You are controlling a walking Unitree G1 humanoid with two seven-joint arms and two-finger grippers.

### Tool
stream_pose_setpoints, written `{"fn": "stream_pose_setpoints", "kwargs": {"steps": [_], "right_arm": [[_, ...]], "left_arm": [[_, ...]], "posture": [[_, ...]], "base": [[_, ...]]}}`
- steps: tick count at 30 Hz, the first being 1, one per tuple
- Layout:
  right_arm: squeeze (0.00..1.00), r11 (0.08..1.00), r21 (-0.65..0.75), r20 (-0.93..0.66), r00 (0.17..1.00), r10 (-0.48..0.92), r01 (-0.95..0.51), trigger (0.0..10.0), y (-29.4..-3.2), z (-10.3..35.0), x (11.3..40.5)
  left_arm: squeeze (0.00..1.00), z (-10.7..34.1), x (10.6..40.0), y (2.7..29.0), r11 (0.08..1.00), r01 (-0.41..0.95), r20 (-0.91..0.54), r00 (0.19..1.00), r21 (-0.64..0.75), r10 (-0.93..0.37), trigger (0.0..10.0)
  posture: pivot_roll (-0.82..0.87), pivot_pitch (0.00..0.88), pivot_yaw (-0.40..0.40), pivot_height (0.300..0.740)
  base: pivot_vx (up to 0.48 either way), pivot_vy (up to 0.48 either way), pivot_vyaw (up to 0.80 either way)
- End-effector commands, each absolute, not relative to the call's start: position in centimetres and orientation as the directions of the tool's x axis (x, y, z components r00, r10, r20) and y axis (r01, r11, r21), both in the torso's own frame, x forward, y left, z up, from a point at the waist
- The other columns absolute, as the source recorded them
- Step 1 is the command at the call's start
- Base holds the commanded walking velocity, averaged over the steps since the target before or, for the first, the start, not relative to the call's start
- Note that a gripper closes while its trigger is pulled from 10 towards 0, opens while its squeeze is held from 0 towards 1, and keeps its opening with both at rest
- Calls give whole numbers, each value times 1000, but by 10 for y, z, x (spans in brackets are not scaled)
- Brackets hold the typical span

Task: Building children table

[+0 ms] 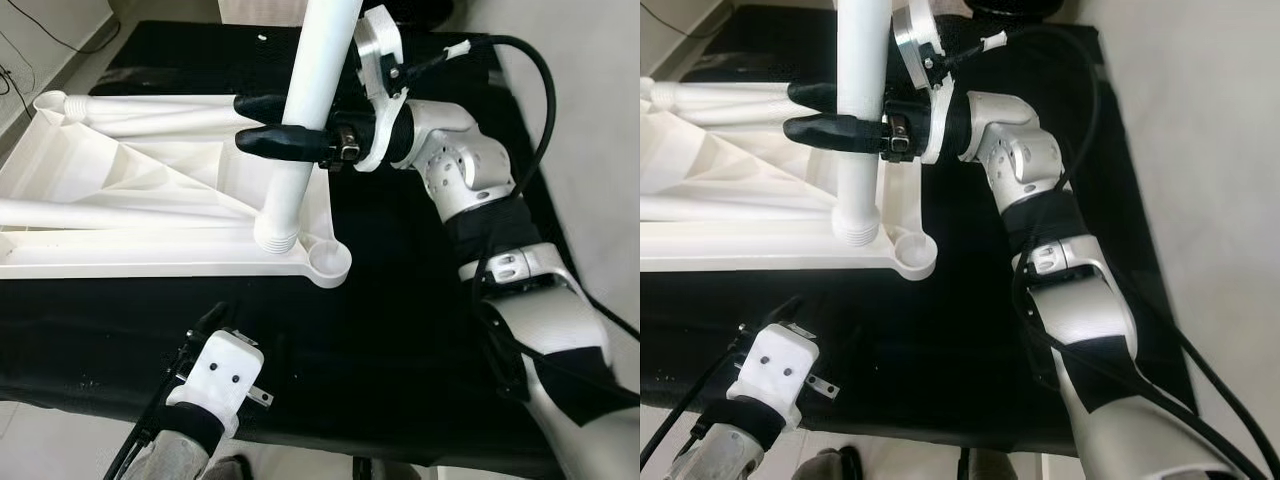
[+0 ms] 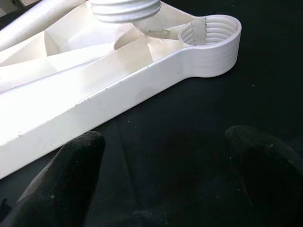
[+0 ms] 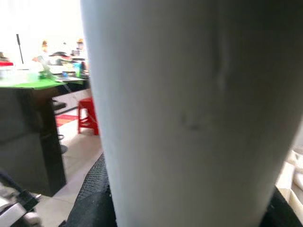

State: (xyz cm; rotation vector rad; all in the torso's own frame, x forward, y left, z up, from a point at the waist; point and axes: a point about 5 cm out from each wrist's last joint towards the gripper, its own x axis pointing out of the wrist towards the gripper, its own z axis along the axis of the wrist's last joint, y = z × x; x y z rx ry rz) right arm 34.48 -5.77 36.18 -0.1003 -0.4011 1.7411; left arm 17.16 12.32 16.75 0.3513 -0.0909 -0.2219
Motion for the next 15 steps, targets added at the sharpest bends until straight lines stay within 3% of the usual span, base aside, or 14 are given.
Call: {"fn": "stream_pose_setpoints", "kwargs": {"steps": [1,4,15], "right_arm": [[0,-190,-362,161,-262,952,-912,10000,-57,371,340],[0,-216,-378,140,-286,948,-900,10000,-56,372,338],[0,-215,-406,21,-244,969,-888,10000,-63,366,345]], "left_arm": [[0,168,167,124,906,197,47,972,374,-231,10000],[0,168,163,125,904,187,44,974,385,-221,10000],[0,169,156,123,896,191,34,974,401,-223,10000]], "posture": [[51,341,-17,740],[60,351,-10,740],[60,376,2,740]], "base": [[0,0,0],[0,0,0],[0,0,0]]}}
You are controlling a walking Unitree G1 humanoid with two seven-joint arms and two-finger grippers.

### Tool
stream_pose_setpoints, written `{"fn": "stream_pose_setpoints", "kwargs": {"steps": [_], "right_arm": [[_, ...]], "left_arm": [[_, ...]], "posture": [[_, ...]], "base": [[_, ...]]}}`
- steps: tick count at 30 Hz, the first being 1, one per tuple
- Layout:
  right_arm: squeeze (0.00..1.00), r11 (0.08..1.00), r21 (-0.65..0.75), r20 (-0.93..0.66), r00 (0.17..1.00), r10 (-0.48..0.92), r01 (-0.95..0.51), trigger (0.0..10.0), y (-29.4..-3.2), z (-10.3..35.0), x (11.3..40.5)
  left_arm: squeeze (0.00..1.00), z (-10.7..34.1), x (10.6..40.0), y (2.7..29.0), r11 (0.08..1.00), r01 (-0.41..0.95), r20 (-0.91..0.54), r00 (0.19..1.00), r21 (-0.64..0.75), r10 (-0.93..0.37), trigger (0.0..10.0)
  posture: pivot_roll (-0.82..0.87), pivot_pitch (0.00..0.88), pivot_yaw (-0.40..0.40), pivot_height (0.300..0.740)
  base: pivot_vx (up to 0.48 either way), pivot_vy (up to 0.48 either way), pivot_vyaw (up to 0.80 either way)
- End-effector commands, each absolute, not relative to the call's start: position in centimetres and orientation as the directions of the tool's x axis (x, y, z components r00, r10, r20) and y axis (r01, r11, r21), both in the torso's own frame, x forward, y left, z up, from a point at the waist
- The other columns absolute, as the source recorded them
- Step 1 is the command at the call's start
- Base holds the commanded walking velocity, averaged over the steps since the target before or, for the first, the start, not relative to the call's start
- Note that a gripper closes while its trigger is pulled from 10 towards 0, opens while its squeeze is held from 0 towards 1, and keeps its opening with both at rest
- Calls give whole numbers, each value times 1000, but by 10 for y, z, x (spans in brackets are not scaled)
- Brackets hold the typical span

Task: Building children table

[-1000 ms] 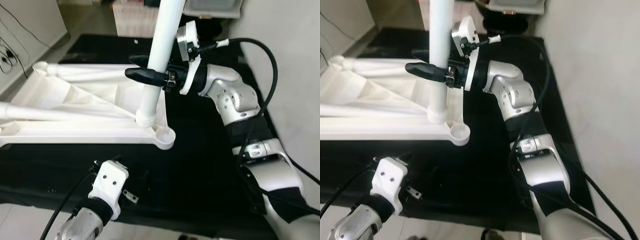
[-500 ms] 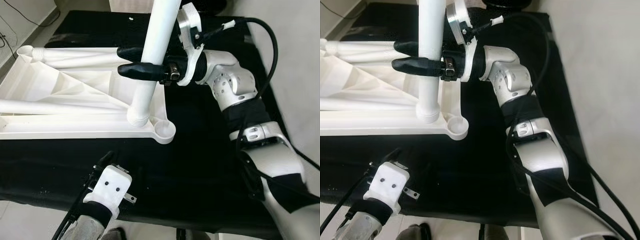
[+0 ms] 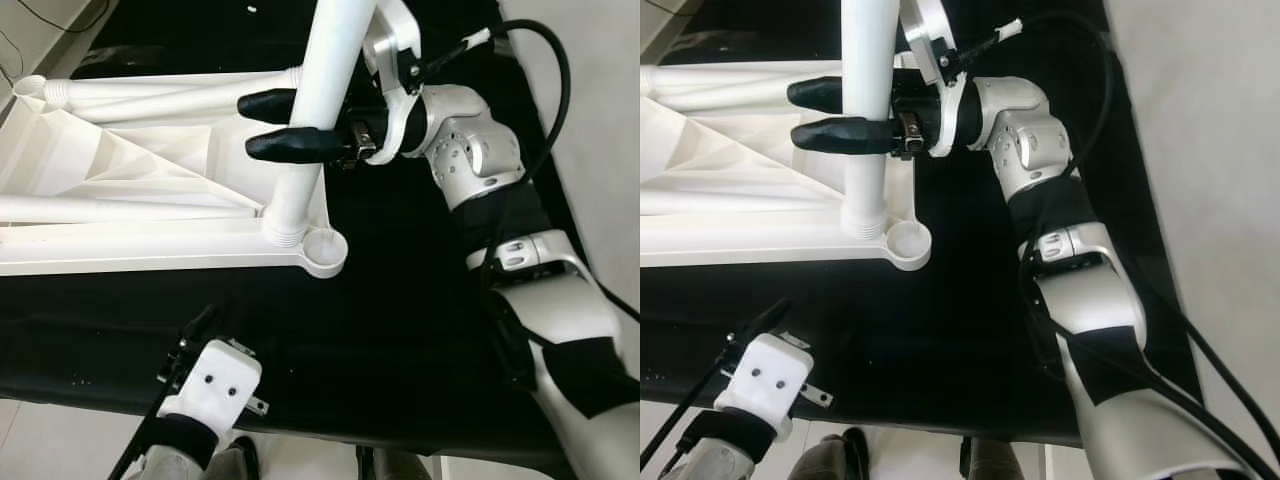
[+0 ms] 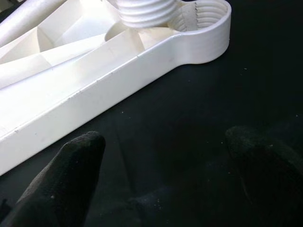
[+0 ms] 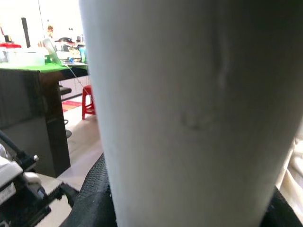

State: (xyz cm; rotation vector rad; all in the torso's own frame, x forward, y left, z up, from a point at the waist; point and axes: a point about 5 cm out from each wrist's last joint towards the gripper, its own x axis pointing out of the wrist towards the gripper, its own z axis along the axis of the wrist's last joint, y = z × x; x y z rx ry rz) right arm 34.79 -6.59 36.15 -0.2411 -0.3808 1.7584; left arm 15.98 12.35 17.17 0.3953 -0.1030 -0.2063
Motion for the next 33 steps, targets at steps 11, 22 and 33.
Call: {"fn": "stream_pose_setpoints", "kwargs": {"steps": [11,22,33], "right_arm": [[0,-276,-382,-101,-257,961,-882,10000,-70,361,344],[0,-291,-366,-130,-261,957,-884,10000,-72,360,344],[0,-339,-313,-173,-298,939,-887,10000,-69,355,340]], "left_arm": [[0,170,152,122,891,199,25,973,407,-229,10000],[0,171,152,121,891,188,27,975,413,-219,10000],[0,171,154,121,891,180,29,977,417,-211,10000]], "posture": [[40,374,4,740],[36,378,-1,740],[28,382,-10,740]], "base": [[0,0,0],[0,0,0],[0,0,0]]}}
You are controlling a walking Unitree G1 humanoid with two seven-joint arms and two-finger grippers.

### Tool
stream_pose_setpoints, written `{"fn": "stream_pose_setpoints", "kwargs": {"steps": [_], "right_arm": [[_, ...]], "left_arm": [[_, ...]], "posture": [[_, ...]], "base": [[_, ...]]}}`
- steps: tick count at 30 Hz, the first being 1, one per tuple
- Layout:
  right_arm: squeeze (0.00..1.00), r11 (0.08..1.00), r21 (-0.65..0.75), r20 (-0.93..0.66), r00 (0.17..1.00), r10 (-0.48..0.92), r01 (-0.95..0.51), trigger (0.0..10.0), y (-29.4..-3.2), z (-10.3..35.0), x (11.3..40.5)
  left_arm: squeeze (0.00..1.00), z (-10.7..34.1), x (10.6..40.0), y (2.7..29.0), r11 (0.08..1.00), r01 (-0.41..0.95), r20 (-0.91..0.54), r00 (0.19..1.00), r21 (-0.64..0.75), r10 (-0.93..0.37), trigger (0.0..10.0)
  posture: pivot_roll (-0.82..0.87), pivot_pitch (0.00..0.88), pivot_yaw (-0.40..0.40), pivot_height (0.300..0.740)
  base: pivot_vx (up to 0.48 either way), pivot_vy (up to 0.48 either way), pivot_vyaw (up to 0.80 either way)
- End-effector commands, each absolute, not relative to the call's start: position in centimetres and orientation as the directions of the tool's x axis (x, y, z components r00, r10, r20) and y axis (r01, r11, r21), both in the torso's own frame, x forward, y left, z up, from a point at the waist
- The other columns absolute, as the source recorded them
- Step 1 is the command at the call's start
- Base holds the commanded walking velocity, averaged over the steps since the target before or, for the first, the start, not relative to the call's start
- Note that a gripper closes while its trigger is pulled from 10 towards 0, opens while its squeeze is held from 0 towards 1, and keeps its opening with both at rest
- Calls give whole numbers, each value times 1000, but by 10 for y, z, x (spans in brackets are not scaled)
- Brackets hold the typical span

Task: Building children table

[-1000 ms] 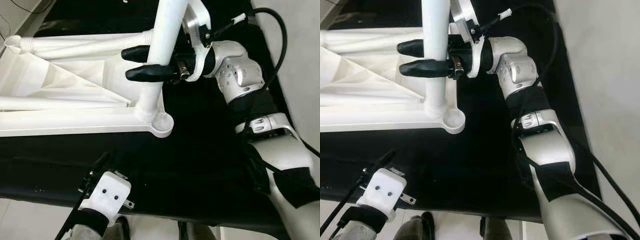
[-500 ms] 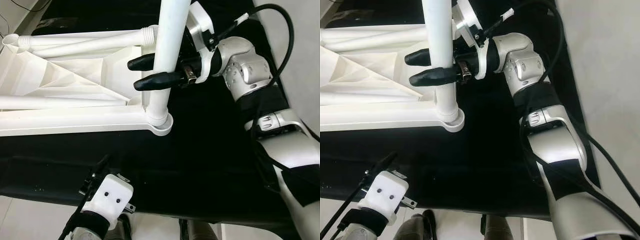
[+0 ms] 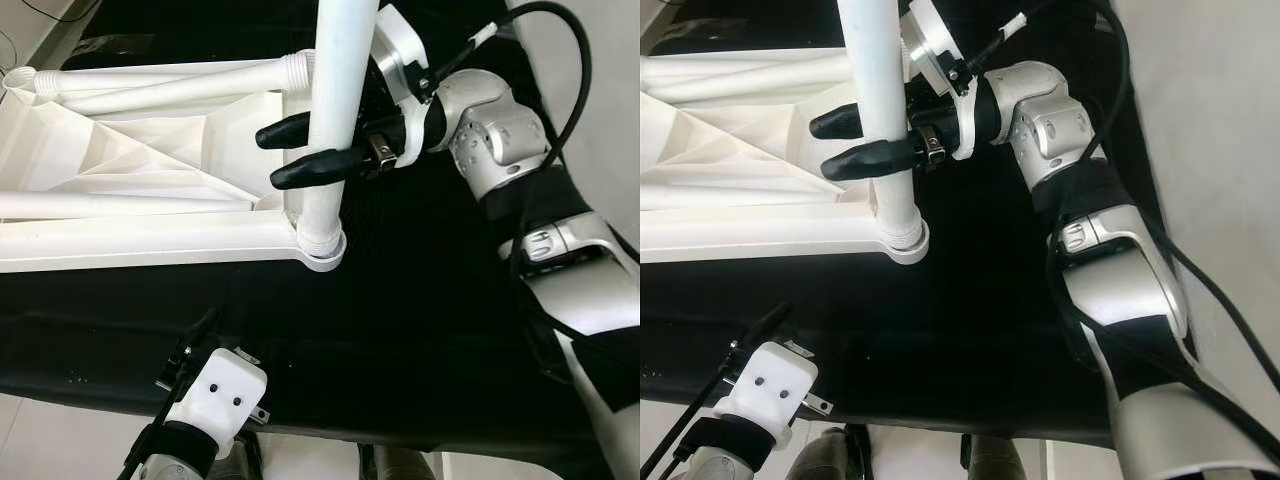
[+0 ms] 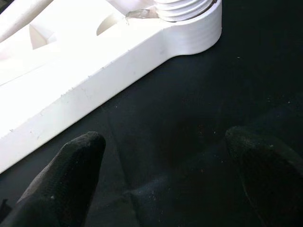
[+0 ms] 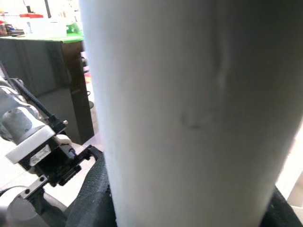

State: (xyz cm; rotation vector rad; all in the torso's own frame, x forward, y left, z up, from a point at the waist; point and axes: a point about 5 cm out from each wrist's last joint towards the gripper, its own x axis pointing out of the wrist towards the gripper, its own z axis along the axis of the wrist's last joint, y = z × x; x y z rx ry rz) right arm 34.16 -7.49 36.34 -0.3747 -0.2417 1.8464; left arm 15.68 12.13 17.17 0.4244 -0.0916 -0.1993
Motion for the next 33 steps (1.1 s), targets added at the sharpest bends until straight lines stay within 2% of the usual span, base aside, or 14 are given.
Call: {"fn": "stream_pose_setpoints", "kwargs": {"steps": [1,17,24,33], "right_arm": [[0,-343,-309,-177,-301,937,-887,10000,-69,355,340],[0,-361,-259,-158,-330,931,-896,10000,-66,349,339],[0,-351,-220,-72,-344,936,-910,10000,-66,350,342],[0,-304,-199,25,-315,949,-931,10000,-70,347,345]], "left_arm": [[0,171,154,121,891,179,29,977,418,-210,10000],[0,171,156,120,890,172,32,978,423,-204,10000],[0,171,157,120,889,169,31,979,426,-201,10000],[0,170,158,120,888,167,32,979,429,-199,10000]], "posture": [[27,382,-11,740],[21,384,-17,740],[17,382,-20,740],[19,379,-18,740]], "base": [[0,0,0],[0,0,0],[0,0,0],[0,0,0]]}}
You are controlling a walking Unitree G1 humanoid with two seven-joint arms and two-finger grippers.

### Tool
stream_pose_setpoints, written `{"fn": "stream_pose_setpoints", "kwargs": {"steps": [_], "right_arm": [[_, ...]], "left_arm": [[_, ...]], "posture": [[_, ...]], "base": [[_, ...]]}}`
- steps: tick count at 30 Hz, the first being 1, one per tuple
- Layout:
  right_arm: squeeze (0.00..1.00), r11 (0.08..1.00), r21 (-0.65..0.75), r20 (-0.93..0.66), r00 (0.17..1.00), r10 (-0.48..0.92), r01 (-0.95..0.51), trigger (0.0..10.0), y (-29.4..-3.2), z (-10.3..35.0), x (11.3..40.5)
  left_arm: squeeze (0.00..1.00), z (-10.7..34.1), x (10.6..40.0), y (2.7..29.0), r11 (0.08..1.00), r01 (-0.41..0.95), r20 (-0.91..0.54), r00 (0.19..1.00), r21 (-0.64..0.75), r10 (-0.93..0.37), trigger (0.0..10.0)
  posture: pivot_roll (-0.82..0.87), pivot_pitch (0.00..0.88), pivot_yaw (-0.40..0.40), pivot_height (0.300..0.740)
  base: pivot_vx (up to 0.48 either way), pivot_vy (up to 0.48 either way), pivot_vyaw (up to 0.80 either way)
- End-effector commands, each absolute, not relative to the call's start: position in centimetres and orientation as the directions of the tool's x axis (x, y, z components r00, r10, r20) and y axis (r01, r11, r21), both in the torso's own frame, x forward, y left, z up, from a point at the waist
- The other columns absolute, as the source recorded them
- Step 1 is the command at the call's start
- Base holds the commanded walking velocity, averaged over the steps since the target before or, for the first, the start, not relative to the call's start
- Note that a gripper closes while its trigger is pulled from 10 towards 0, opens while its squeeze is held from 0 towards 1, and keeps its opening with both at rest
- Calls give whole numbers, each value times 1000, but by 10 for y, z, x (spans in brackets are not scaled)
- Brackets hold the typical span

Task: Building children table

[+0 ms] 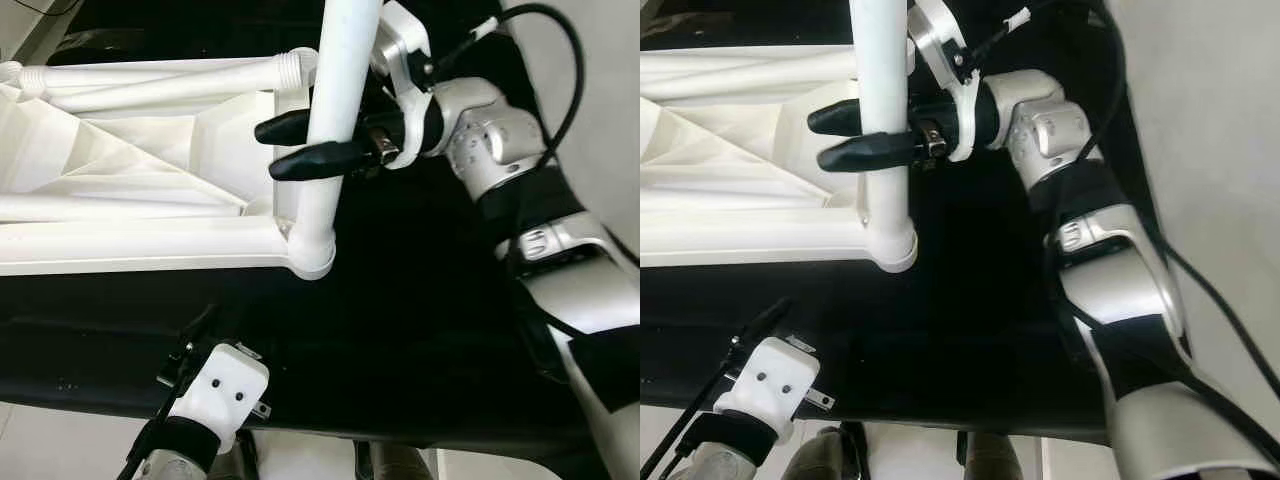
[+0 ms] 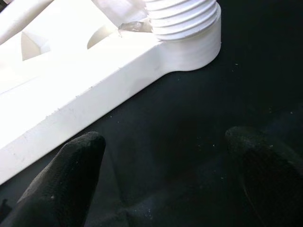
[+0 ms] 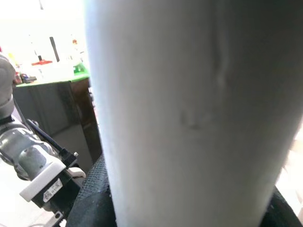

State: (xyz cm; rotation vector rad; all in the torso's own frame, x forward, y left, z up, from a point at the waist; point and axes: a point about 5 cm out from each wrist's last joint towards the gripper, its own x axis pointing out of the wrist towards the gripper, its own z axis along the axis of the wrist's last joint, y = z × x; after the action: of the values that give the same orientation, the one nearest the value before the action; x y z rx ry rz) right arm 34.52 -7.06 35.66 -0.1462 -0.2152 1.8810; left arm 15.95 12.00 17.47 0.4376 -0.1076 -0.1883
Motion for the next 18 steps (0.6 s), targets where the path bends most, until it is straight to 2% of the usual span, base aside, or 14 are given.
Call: {"fn": "stream_pose_setpoints", "kwargs": {"steps": [1,9,18], "right_arm": [[0,-304,-199,25,-315,949,-931,10000,-70,347,345],[0,-276,-237,23,-289,957,-932,10000,-79,339,337],[0,-214,-321,-46,-211,976,-922,10000,-85,339,338]], "left_arm": [[0,170,158,120,888,167,32,979,429,-199,10000],[0,170,159,120,886,168,32,979,432,-201,10000],[0,170,160,120,884,168,30,979,436,-201,10000]], "posture": [[19,379,-18,740],[16,377,-10,740],[18,375,-8,740]], "base": [[0,0,0],[0,0,0],[0,0,0]]}}
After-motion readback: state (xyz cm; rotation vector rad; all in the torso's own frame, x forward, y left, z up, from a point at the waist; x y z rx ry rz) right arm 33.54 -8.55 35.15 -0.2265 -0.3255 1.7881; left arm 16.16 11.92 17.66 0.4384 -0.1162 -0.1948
